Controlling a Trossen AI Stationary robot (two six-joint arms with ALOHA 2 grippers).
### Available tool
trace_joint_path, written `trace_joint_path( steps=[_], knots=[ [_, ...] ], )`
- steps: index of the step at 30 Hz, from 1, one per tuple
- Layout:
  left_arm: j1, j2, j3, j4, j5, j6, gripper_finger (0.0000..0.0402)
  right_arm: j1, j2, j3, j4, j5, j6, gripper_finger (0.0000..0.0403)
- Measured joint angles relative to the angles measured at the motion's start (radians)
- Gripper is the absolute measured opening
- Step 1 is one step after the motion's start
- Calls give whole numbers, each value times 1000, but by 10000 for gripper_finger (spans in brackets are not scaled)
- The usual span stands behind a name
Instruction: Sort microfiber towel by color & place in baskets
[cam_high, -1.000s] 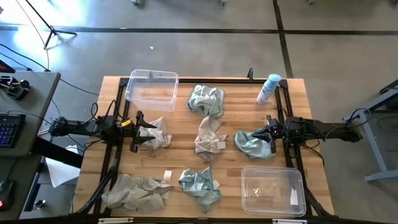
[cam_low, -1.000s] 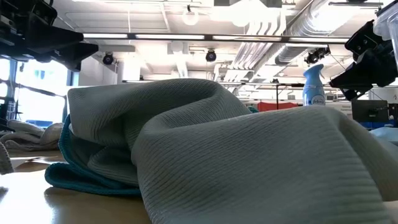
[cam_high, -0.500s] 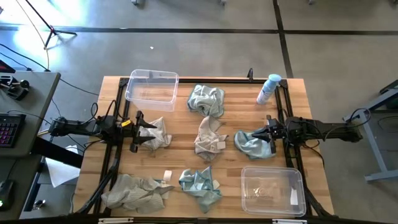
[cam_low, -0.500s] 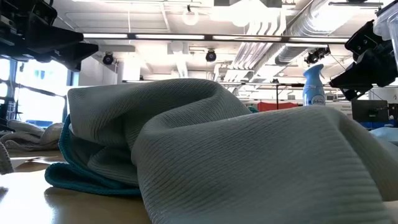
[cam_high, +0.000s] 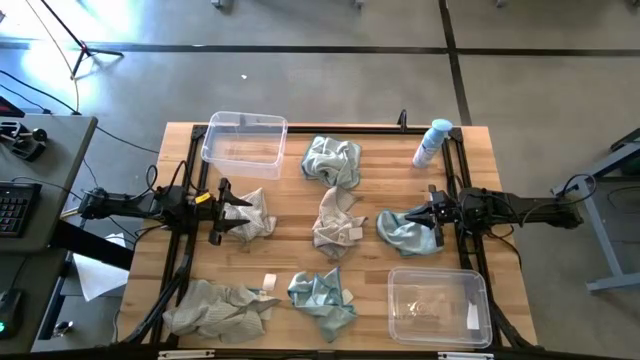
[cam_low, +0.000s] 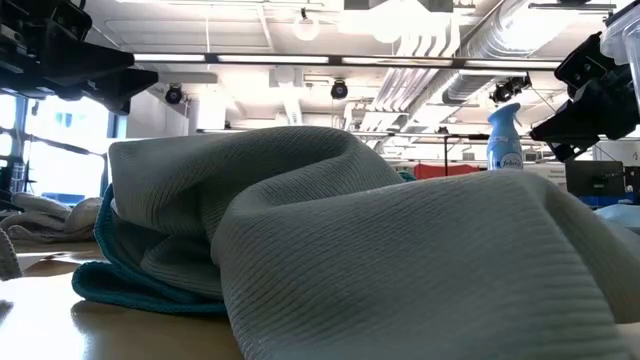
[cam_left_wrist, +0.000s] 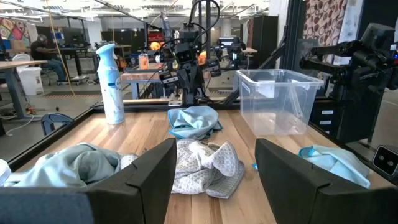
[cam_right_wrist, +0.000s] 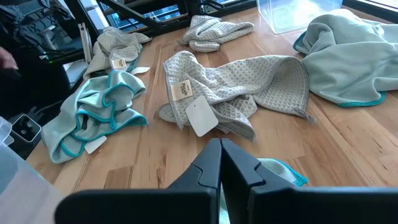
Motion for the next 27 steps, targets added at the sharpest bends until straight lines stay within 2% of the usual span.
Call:
trace_joint_path(
  steps=[8, 14, 17, 22, 27],
  knots=[
    [0, 0, 0, 6, 0, -2, 206, 0, 0, 0, 0, 0, 0, 0],
    [0, 0, 0, 4, -2, -61, 206, 0, 0, 0, 0, 0, 0, 0],
    [0, 0, 0, 13, -56, -76, 206, 0, 0, 0, 0, 0, 0, 0],
    [0, 11, 11, 26, -213, -64, 206, 0, 0, 0, 0, 0, 0, 0],
    [0, 96, 77, -30, -289, -71, 206, 0, 0, 0, 0, 0, 0, 0]
  ],
)
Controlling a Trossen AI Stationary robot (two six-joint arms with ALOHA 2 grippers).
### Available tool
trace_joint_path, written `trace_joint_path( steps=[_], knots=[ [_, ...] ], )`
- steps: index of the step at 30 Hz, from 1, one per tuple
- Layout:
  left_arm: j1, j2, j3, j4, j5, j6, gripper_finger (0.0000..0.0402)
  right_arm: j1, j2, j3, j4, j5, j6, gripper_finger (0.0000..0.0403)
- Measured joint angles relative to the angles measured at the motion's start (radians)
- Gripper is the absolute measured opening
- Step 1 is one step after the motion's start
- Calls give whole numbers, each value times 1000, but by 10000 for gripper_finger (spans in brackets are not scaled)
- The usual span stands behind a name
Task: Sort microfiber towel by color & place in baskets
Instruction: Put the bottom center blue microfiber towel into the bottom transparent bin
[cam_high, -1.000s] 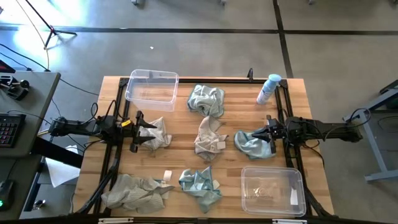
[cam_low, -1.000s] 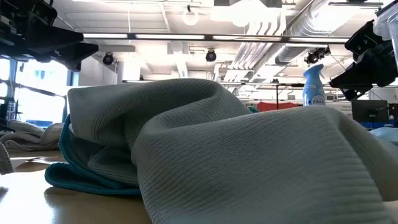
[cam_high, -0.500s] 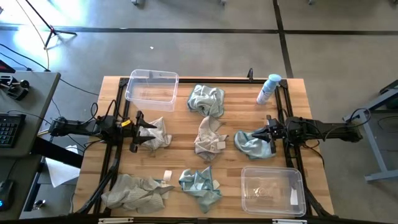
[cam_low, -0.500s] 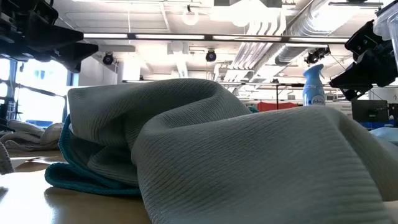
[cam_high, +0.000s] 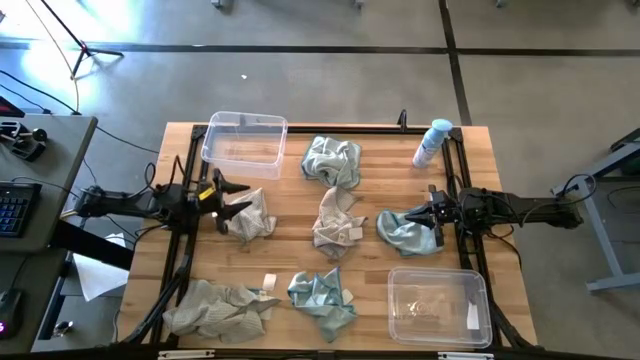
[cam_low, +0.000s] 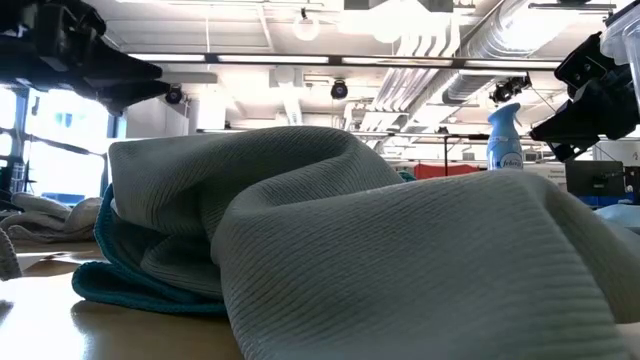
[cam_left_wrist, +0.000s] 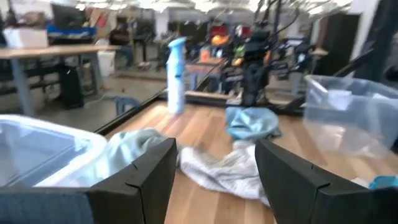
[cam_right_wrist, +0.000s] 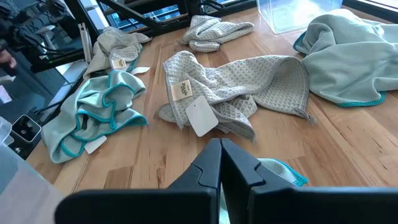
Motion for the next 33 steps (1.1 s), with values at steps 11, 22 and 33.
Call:
trace_joint_path(
  steps=[11, 22, 33],
  knots=[
    [38, 328, 253, -104, -22, -32, 206, 0, 0, 0, 0, 0, 0, 0],
    [194, 729, 518, -196, -8, 51, 206, 0, 0, 0, 0, 0, 0, 0],
    [184, 1087, 759, -305, 125, 121, 206, 0, 0, 0, 1, 0, 0, 0]
  ],
)
